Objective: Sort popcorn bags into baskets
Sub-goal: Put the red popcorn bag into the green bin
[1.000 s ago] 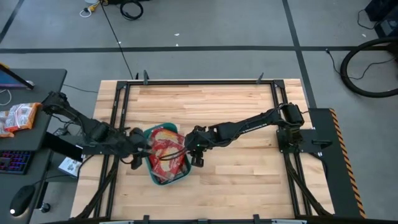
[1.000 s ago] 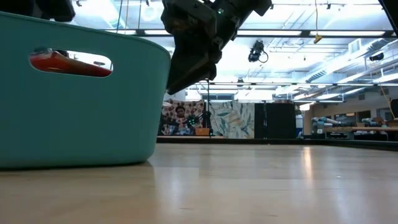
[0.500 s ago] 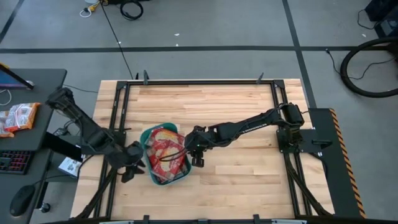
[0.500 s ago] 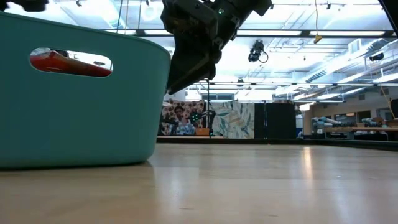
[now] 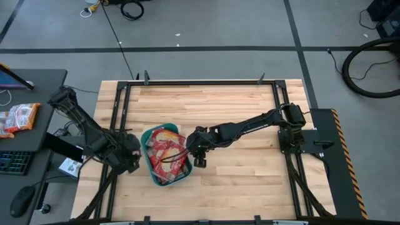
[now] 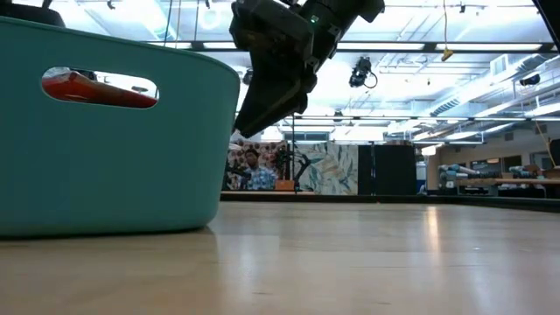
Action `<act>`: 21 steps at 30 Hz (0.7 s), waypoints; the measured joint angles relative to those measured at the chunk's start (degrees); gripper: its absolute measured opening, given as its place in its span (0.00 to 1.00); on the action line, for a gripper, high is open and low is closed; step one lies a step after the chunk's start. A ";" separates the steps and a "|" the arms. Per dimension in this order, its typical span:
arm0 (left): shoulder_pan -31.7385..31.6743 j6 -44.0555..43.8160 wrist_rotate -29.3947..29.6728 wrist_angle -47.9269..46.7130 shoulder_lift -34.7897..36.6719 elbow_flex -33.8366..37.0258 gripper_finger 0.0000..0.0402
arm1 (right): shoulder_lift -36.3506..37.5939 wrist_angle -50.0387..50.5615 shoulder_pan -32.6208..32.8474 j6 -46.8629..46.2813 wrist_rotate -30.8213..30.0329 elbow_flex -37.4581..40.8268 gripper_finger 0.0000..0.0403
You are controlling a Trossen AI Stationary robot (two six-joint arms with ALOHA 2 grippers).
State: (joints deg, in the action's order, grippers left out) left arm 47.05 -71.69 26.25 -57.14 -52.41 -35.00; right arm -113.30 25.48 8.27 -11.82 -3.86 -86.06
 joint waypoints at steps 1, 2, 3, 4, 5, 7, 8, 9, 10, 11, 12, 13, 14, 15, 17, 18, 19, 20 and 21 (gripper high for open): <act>-0.29 -0.09 1.54 -0.27 -0.38 0.00 0.41 | 0.00 0.17 -0.06 0.02 -0.31 0.00 0.37; -0.59 0.03 3.20 -0.09 -0.95 0.00 0.41 | 0.00 0.33 -0.07 0.08 -0.92 0.00 0.37; -0.92 0.26 4.71 -0.01 -1.64 0.00 0.41 | 0.00 0.53 -0.12 0.40 -1.54 0.00 0.37; -1.26 0.69 5.94 -0.07 -2.39 0.02 0.41 | -0.03 0.69 -0.15 0.99 -2.40 0.02 0.37; -1.64 1.73 6.86 -0.09 -3.15 0.02 0.41 | -0.51 0.52 -0.18 1.42 -3.25 0.02 0.37; -2.68 3.14 7.29 -0.06 -5.00 0.02 0.41 | -1.27 1.47 -0.38 2.12 -4.10 0.07 0.37; -3.26 3.61 7.39 -0.07 -5.87 0.02 0.41 | -2.21 1.27 -0.54 2.70 -4.10 0.07 0.37; -3.79 3.99 7.63 -0.02 -6.72 0.02 0.41 | -2.83 0.54 -0.63 3.03 -4.13 0.07 0.37; -4.22 4.65 8.14 0.08 -7.49 0.04 0.41 | -3.23 0.84 -0.71 3.58 -4.19 0.16 0.37; -4.67 5.25 8.82 0.43 -8.26 0.04 0.41 | -3.79 0.51 -0.80 4.36 -4.40 0.25 0.37; -5.14 6.29 9.64 1.02 -9.12 0.04 0.41 | -4.11 -1.52 -0.90 5.08 -5.10 0.11 0.37; -5.64 7.33 10.50 1.84 -9.93 0.06 0.41 | -4.26 -2.44 -0.90 5.87 -6.35 -0.07 0.37; -6.16 8.36 11.40 2.60 -10.60 0.09 0.41 | -4.23 -2.54 -0.76 6.69 -7.60 -0.07 0.37; -6.82 9.80 12.21 3.52 -11.43 0.08 0.41 | -4.22 -3.14 -0.57 7.44 -8.69 -0.07 0.37; -8.20 12.68 13.07 5.71 -12.88 0.09 0.41 | -4.22 -3.65 -0.15 7.81 -10.00 -0.07 0.37; -8.90 13.99 13.15 6.67 -13.51 0.09 0.41 | -4.15 -3.14 0.19 7.65 -10.22 -0.26 0.37; -9.76 15.43 13.32 8.13 -14.34 0.09 0.41 | -4.15 -2.12 0.49 7.34 -10.23 -0.81 0.37; -10.46 16.75 13.32 9.86 -14.99 0.11 0.41 | -4.15 -0.90 0.92 7.02 -10.28 -1.42 0.37; -11.10 18.14 13.27 11.36 -15.43 0.09 0.41 | -4.15 0.63 1.38 6.60 -10.44 -2.10 0.37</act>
State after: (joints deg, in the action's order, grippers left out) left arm 35.94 -53.55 39.52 -45.79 -67.85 -34.92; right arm -117.45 26.11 9.65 -5.22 -14.30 -88.16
